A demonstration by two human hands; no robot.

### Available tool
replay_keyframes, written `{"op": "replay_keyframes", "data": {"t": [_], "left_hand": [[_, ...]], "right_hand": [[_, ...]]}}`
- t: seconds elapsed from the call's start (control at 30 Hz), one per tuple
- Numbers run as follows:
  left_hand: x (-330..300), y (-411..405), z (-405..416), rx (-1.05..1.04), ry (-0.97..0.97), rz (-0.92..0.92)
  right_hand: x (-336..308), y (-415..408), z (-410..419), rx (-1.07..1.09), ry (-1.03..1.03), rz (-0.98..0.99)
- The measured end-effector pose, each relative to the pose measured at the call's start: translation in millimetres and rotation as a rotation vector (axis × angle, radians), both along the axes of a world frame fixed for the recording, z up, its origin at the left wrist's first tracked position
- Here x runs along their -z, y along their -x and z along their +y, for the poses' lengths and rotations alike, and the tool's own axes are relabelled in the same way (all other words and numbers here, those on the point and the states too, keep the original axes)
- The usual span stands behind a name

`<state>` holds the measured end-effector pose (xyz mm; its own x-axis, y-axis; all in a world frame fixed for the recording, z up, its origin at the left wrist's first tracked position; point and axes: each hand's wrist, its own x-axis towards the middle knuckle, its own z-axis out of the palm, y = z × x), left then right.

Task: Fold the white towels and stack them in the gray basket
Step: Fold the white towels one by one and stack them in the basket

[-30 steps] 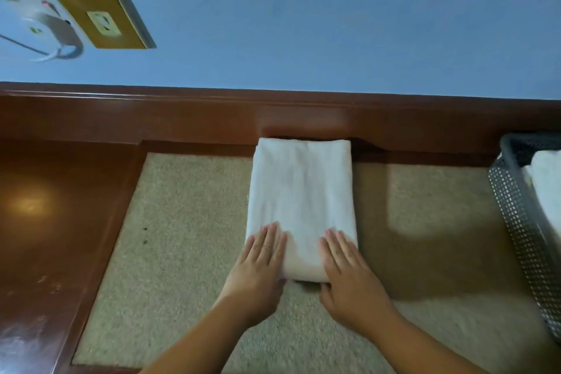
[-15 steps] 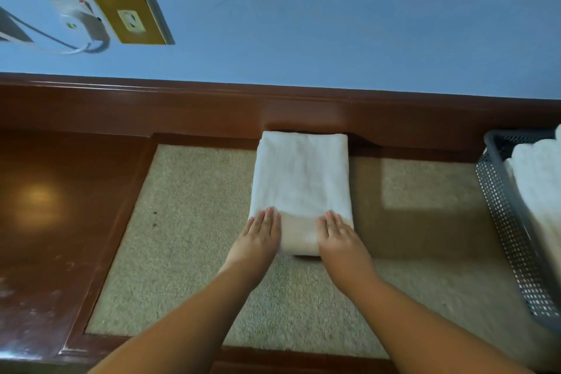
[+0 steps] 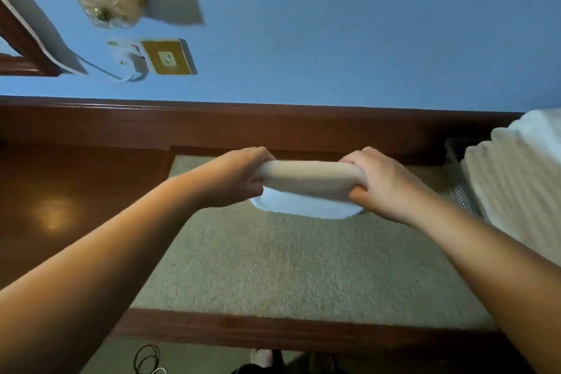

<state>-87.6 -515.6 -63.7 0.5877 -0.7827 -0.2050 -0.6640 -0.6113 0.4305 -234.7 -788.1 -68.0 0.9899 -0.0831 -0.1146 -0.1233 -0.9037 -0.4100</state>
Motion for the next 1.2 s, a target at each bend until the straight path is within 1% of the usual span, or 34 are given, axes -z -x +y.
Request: {"op": "replay_keyframes", "data": {"t": [0.13,0.23,0.3,0.4,0.5,0.63,0.77,0.8,0.87,0.93,0.97,1.03,1.1,1.13,1.2], "left_hand": [[-38,0,5,-0.112,0.174,0.134],[-38,0,5,-0.132,0.21,0.191],[-23,0,3,-0.131,0.193,0.234],[14,0,-1,-0.121,0.152,0.298],[53,-4,-7,-0.152,0.147,0.364],[86,-28,-25,-0.312,0.272,0.473],[105,-65,-64,-0.412,0.338,0.476],[111,-75,-73,-0.447,0.351,0.489],[127,-93,-90,-0.522,0.343,0.523],[147,-107,-104,-0.574,0.29,0.554],[157,-110,-108,-0.6,0.25,0.567],[181,-108,-110,-0.656,0.193,0.628],[204,-95,-103,-0.715,0.149,0.686],[217,-85,-97,-0.736,0.126,0.694],[237,-63,-85,-0.744,0.057,0.638]], "right_hand": [[-46,1,-22,0.009,-0.136,0.03],[-56,0,-34,-0.03,-0.19,0.137],[-48,-3,-40,-0.057,-0.211,0.239],[-17,-7,-47,-0.088,-0.246,0.373],[17,-13,-55,-0.059,-0.28,0.405],[48,-38,-71,0.06,-0.345,0.363],[78,-81,-92,0.167,-0.397,0.254],[92,-92,-98,0.219,-0.441,0.218],[123,-109,-107,0.405,-0.612,0.159],[153,-122,-108,0.608,-0.802,0.132],[164,-125,-105,0.674,-0.843,0.127],[187,-124,-92,0.744,-0.871,0.141],[210,-111,-74,0.778,-0.848,0.18],[221,-102,-66,0.783,-0.812,0.203],[238,-80,-50,0.787,-0.725,0.231]]}}
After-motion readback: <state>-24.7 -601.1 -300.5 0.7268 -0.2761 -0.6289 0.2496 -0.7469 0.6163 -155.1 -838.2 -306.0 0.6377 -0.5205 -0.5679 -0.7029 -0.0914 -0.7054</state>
